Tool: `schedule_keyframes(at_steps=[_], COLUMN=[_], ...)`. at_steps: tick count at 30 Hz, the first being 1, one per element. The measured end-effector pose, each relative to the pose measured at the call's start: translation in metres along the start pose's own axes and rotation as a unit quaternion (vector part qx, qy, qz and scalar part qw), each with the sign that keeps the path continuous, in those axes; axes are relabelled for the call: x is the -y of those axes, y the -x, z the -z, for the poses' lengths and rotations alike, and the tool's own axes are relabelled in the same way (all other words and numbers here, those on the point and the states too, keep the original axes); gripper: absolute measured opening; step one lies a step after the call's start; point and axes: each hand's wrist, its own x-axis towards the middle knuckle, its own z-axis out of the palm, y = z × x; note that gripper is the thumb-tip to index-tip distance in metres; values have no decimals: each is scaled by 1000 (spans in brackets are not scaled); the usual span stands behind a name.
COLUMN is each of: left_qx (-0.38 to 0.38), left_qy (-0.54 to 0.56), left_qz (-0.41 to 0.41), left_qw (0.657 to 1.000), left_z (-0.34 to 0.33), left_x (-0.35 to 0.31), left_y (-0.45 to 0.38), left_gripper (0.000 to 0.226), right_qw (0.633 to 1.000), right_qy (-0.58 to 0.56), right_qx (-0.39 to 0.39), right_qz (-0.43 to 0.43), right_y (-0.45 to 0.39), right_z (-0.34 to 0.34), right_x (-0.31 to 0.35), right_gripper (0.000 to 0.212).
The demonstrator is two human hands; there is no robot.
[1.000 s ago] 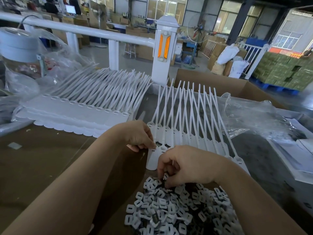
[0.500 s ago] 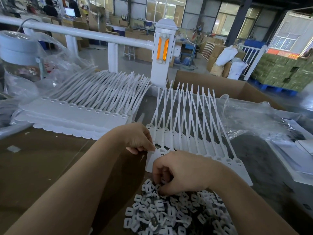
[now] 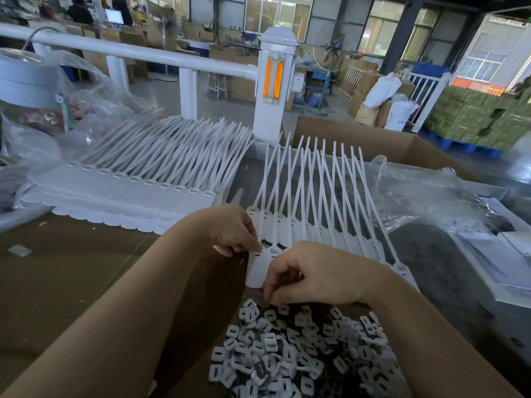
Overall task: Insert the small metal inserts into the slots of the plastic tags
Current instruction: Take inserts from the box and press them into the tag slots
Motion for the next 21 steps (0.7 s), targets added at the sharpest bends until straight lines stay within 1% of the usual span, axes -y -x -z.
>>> schedule_keyframes(at_steps=[2,5,12,15,19,21], left_qx=[1,6,17,22,23,24], left_qy=[-5,-20,-39,-40,-37,-38], left_qz=[-4,-14,-34,-40,-43,-43], left_qw=[1000,1000,999,998,998,998], left_z=[0,0,1,1,1,1], left_x=[0,0,-1,-1,0,-1], left_y=[0,0,1,2,3,3], left_gripper=[16,17,15,14,13,13], right_qw=[1000,1000,998,996,990,989], right_qy=[3,11,41,60,106,109], right_qx=[-20,-19,41,59,69,71], right_qz=[-1,-4,-23,-33,-58,-67], right_y=[0,-1,0,0,2,4], right_z=[1,0,-3,-3,-1,1], right_x=[-1,1,6,9,8,7], right_gripper=[6,7,19,21,17,12])
